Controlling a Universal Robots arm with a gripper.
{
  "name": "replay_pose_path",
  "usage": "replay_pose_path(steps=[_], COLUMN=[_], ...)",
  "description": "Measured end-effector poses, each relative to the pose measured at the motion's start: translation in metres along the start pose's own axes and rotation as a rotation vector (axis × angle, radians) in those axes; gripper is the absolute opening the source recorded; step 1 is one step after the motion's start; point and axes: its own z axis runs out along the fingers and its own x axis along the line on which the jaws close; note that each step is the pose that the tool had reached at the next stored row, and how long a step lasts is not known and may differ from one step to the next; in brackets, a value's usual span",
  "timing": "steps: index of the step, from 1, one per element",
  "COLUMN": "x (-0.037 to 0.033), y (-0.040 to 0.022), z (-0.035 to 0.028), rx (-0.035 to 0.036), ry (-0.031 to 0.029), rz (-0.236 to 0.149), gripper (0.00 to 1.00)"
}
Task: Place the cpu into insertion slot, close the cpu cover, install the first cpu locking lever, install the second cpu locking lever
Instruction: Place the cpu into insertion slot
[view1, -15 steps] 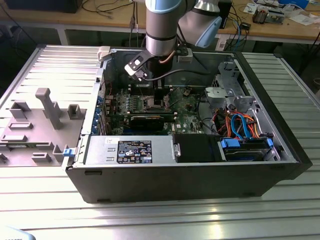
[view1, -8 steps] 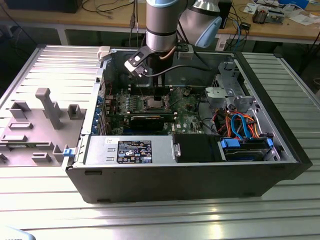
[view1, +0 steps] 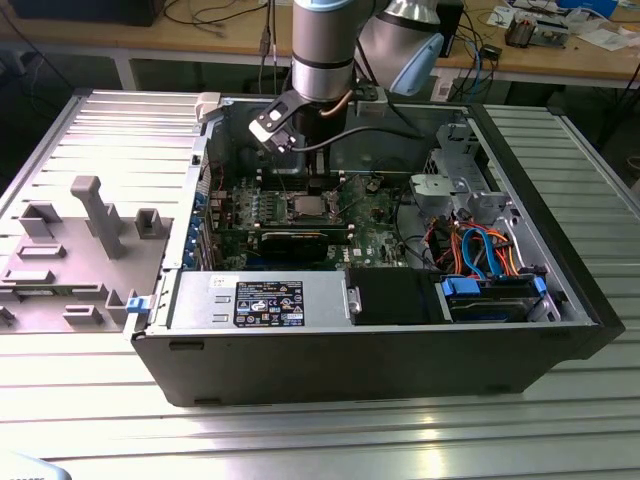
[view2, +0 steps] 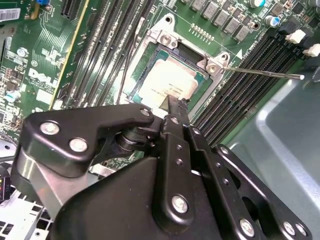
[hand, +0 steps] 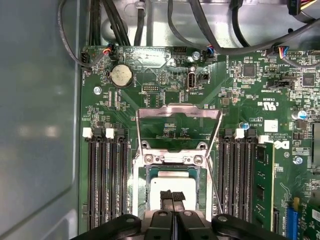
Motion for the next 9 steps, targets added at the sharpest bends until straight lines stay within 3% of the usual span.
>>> replay_pose_path(steps=[9], x=[-0.0001], y=[0.0002], z=[-0.0112], rx=[0.0002], ry=[-0.0124], rz=[-0.006], gripper=[0.11])
